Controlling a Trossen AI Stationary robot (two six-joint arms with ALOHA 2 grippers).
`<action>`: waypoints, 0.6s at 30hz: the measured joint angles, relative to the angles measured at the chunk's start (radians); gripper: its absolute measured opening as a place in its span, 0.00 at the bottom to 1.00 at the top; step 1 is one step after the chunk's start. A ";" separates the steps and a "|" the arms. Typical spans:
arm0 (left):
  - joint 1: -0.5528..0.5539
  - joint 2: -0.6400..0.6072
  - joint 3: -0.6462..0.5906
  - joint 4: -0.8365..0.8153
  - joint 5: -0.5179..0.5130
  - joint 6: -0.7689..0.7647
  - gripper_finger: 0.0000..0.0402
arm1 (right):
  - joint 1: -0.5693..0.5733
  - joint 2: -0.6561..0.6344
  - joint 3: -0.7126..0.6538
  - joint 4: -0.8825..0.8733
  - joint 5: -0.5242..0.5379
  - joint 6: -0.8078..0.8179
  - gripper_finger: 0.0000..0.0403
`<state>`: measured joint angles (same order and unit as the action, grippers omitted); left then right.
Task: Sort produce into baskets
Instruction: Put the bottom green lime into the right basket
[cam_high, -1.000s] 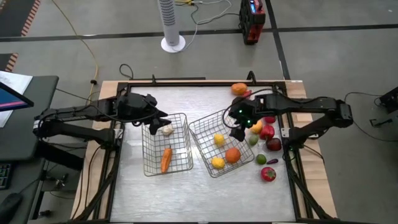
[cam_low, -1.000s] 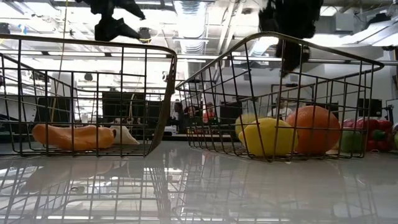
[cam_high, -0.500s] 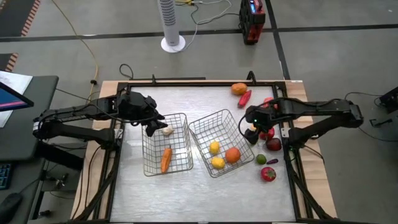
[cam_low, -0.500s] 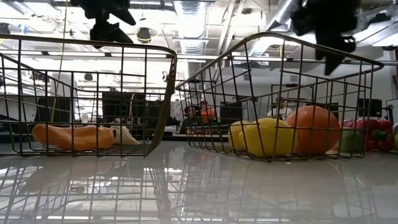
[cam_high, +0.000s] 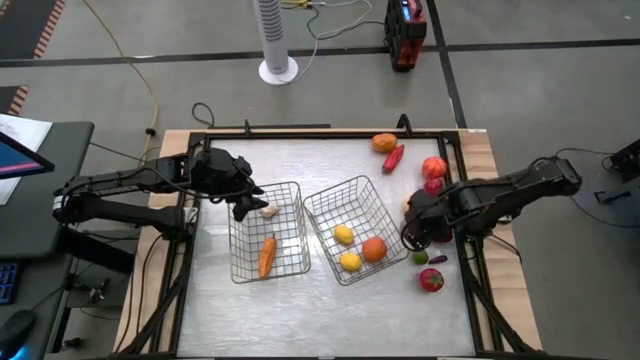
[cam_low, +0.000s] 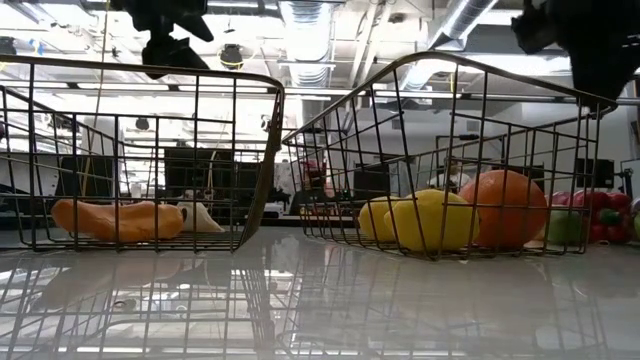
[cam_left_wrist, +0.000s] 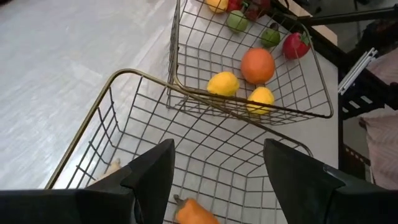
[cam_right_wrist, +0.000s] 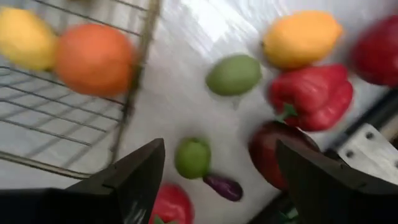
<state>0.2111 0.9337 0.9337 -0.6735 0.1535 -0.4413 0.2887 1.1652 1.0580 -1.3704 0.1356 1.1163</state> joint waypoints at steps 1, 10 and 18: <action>0.000 0.000 0.000 0.000 0.000 0.007 0.58 | 0.005 0.007 0.000 -0.015 0.000 0.003 0.82; 0.000 0.000 0.000 0.000 0.001 0.037 0.58 | 0.011 0.096 0.000 0.072 -0.002 0.002 0.82; 0.000 -0.004 0.000 0.000 0.002 0.053 0.58 | 0.007 0.132 0.000 0.085 -0.006 -0.006 0.82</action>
<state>0.2111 0.9295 0.9337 -0.6731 0.1555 -0.3882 0.2959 1.2973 1.0576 -1.2850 0.1295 1.1107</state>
